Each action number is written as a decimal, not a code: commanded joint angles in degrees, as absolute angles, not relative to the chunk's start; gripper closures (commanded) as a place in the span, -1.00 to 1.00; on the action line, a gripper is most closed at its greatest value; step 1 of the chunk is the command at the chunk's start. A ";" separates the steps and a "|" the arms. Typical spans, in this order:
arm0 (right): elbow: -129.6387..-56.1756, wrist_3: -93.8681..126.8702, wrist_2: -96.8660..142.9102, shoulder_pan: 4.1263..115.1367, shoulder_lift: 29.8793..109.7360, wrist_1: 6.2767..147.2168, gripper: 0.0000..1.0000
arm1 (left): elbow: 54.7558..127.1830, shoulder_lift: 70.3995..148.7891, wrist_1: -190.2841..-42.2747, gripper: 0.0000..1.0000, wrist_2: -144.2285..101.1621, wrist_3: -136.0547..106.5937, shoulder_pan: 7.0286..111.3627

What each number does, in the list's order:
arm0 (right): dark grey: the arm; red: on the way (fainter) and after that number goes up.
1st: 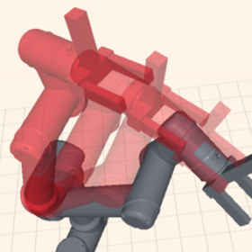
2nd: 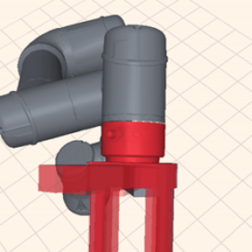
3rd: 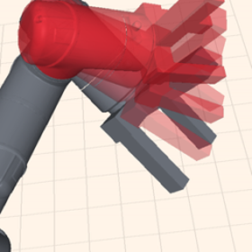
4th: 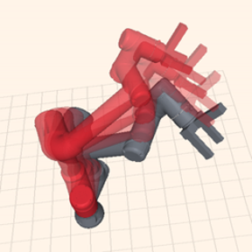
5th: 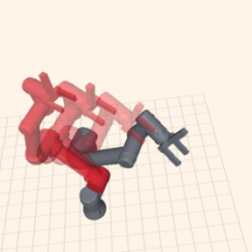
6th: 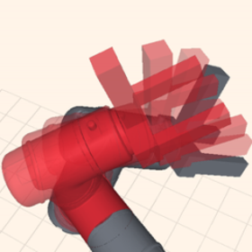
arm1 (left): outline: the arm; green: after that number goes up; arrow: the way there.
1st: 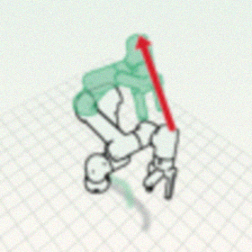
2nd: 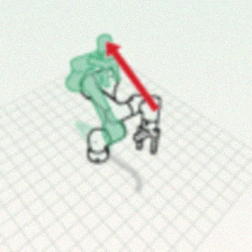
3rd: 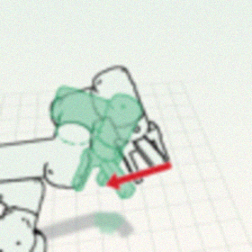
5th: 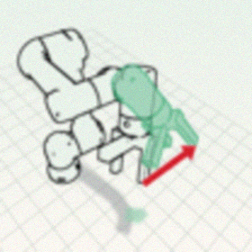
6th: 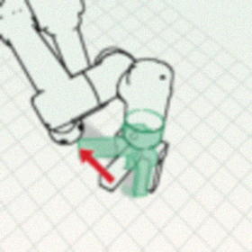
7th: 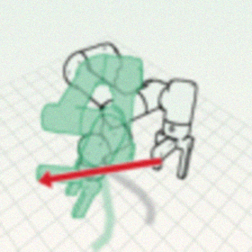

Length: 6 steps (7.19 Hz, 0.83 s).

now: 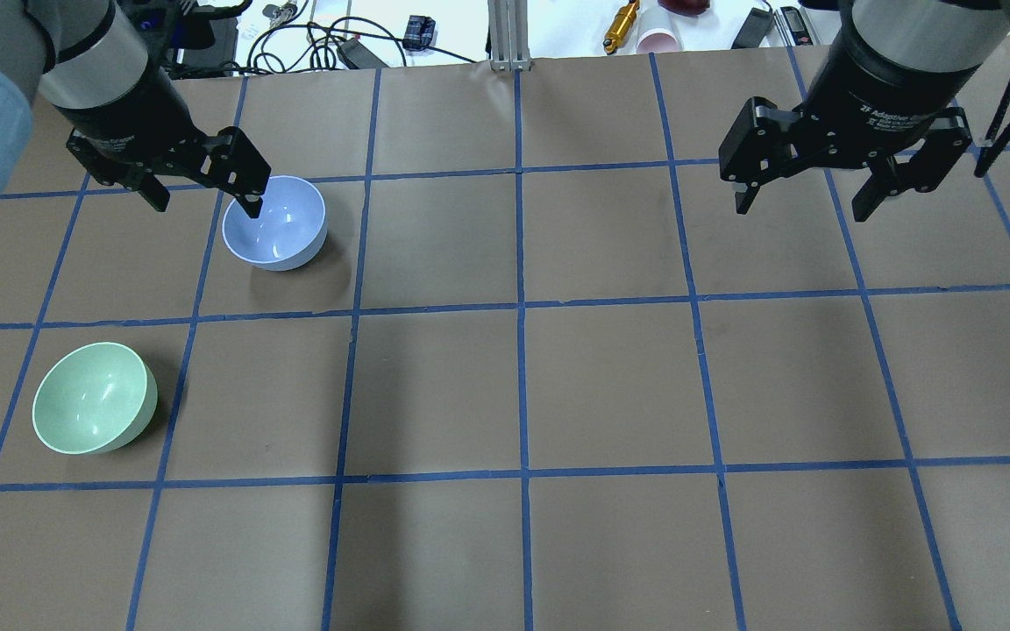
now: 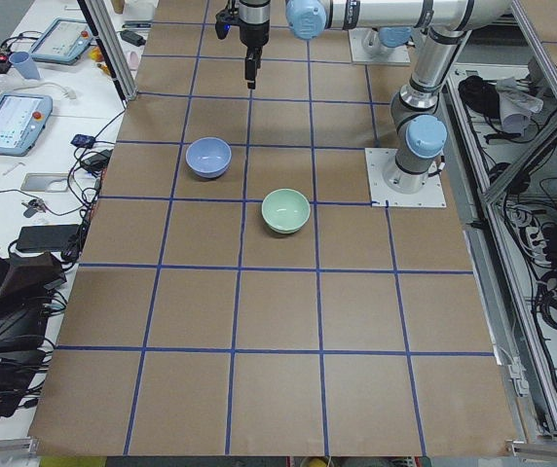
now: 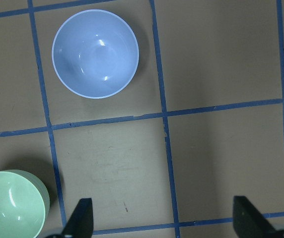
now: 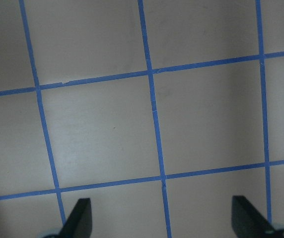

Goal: Stack green bowl on blue bowl
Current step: 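Move the left gripper toward the pale green bowl and lower it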

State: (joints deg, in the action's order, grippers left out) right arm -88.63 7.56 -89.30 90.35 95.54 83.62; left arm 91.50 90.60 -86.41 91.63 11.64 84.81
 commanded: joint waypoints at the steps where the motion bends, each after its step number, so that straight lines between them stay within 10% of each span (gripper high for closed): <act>1: -88.59 7.56 -89.30 90.35 95.54 83.67 -1.00 | 95.17 90.26 -85.70 -1.00 91.58 16.75 80.79; 6: -88.59 7.56 -89.30 90.35 95.54 83.58 -1.00 | 98.70 91.75 -82.89 -1.00 91.49 25.82 70.67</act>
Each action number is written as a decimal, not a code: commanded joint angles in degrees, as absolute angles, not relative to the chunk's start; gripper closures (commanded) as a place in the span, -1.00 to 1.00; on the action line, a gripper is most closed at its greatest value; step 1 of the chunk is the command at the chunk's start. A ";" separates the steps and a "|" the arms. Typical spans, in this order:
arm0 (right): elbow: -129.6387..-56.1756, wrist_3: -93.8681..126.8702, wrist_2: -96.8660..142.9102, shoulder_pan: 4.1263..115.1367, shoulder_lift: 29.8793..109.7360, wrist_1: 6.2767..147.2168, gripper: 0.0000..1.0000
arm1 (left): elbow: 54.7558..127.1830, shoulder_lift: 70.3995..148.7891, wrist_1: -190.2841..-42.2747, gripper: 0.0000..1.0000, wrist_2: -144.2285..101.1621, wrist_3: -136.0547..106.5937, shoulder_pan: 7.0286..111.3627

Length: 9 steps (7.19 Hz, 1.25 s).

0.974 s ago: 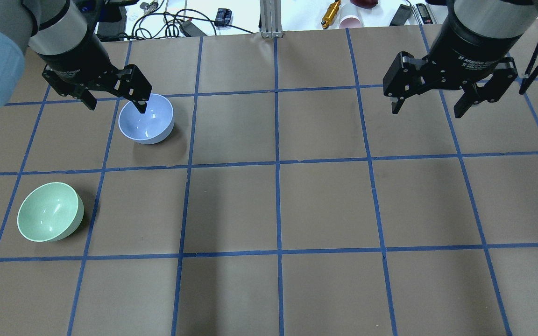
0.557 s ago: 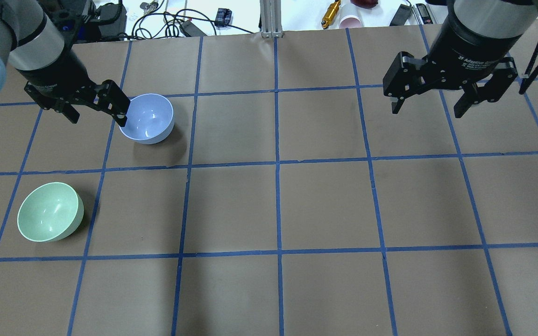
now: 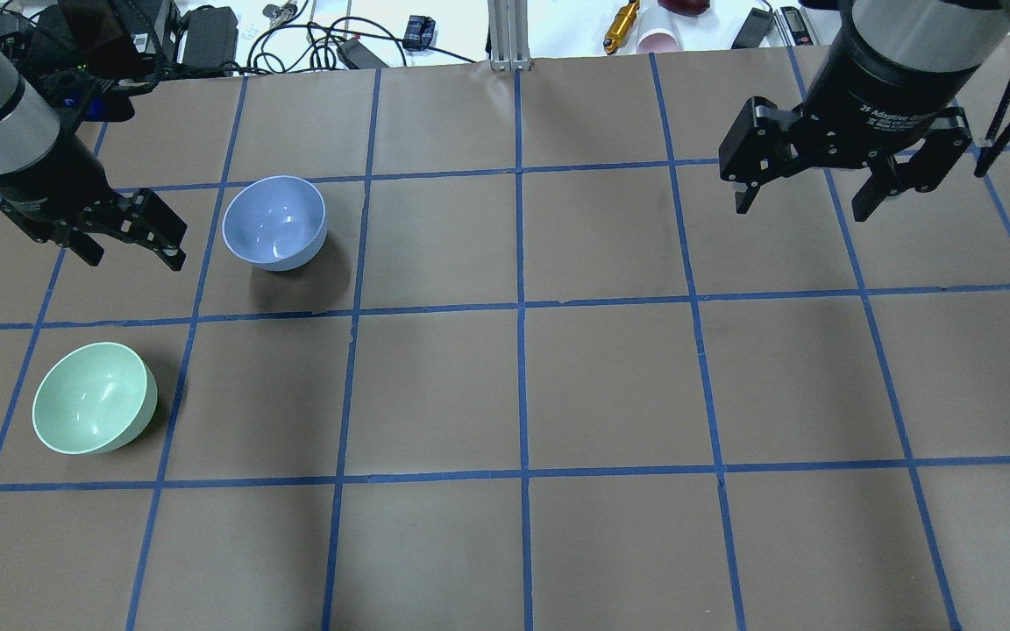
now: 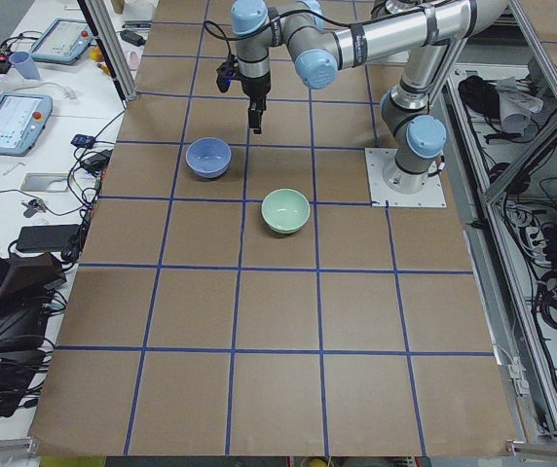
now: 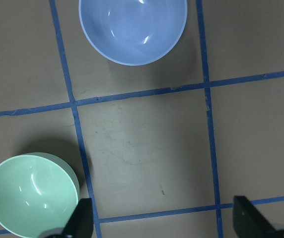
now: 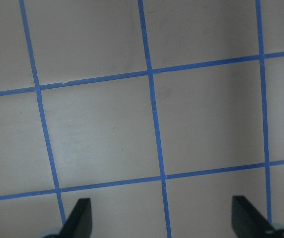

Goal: Stack green bowl on blue bowl
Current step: 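Move the left gripper toward the pale green bowl and lower it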

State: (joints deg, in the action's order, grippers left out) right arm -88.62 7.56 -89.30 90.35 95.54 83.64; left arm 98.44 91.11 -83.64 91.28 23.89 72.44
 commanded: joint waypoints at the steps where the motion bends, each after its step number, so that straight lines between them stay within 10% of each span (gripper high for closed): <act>1: -88.68 7.56 -89.30 90.35 95.54 83.67 -1.00 | 99.40 92.02 -82.27 -1.00 91.41 28.19 67.71; 9: -88.59 7.56 -89.30 90.26 95.54 83.67 -1.00 | 112.40 96.05 -65.92 -1.00 87.64 46.40 46.79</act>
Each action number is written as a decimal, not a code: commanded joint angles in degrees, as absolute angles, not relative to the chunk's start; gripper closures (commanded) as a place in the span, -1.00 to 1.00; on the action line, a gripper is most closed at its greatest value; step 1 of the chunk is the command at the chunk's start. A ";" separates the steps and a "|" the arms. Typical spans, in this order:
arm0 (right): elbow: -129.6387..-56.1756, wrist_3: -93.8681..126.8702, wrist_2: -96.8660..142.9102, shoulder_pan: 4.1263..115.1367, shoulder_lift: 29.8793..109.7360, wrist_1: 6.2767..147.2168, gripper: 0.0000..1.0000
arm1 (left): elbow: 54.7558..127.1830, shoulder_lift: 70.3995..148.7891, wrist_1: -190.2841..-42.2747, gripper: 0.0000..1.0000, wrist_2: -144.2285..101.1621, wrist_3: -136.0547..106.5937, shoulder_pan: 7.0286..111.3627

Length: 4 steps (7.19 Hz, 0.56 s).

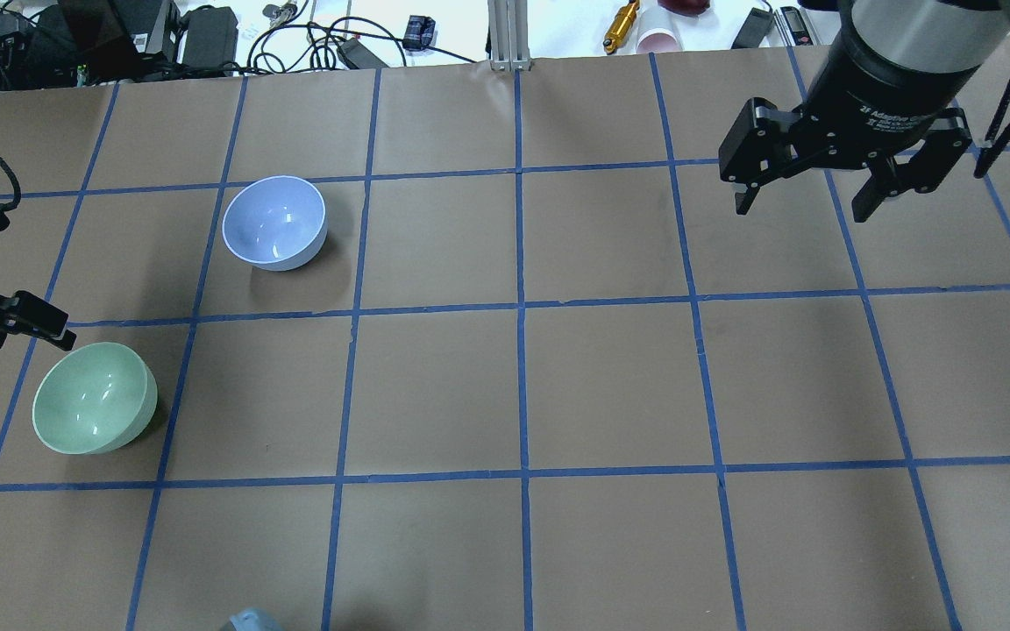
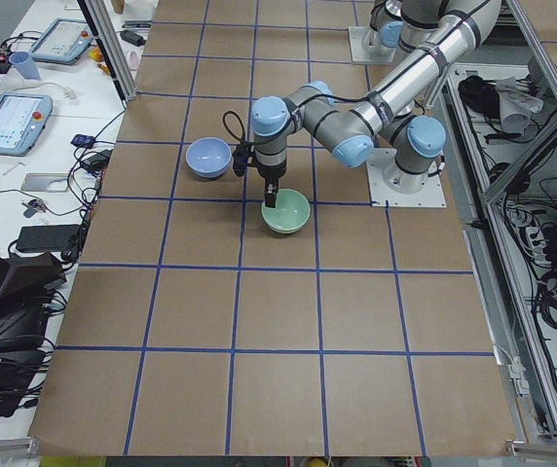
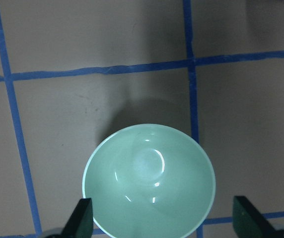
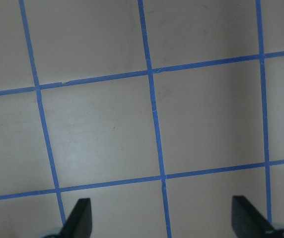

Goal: Stack green bowl on blue bowl
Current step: 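Move the left gripper toward the pale green bowl and lower it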

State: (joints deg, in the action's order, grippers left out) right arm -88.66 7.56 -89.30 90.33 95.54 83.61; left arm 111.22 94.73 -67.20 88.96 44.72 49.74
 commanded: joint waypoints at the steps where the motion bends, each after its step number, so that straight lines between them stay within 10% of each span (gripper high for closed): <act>1: -88.68 7.56 -89.30 90.35 95.54 83.58 -1.00 | 112.59 97.54 -64.53 -1.00 87.63 48.49 45.37; 4: -88.68 7.56 -89.30 90.35 95.54 83.67 -1.00 | 116.18 100.89 -56.19 -1.00 87.45 53.95 43.16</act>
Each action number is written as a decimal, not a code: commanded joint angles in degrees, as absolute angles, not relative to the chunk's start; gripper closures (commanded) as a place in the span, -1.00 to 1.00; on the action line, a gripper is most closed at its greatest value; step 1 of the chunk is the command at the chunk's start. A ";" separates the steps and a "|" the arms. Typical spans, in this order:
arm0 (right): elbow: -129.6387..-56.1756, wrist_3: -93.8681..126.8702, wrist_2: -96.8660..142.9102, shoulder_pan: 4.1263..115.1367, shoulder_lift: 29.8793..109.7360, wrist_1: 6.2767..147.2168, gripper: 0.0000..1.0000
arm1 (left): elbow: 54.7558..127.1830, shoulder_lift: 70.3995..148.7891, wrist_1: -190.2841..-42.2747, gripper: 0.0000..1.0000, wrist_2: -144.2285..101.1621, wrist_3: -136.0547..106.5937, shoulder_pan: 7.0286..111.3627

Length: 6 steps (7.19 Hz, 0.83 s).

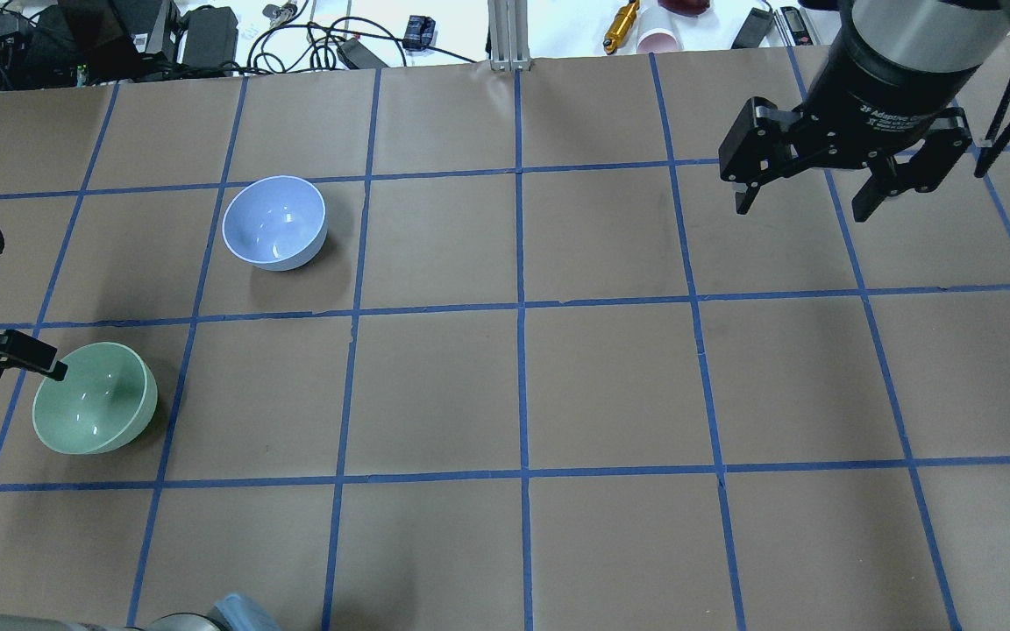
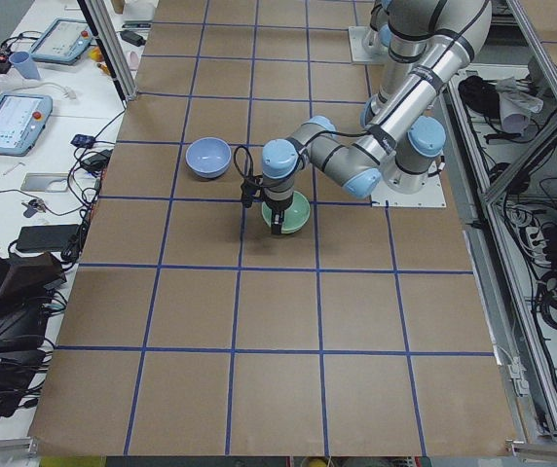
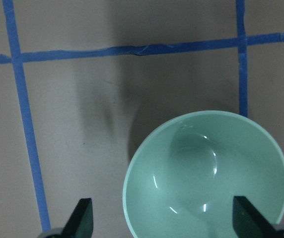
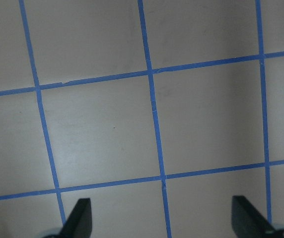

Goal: Stack green bowl on blue bowl
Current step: 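Close the left gripper on the rim of the pale green bowl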

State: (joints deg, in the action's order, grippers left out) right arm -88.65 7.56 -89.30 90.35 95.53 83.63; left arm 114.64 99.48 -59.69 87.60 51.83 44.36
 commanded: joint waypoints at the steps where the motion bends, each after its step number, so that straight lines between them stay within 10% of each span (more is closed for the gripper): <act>1: -88.59 7.56 -89.30 90.35 95.54 83.67 -1.00 | 116.28 101.59 -56.08 -1.00 86.49 54.40 42.37; 6: -88.59 7.56 -89.30 90.35 95.54 83.67 -1.00 | 116.63 104.32 -55.46 -1.00 86.66 54.23 42.28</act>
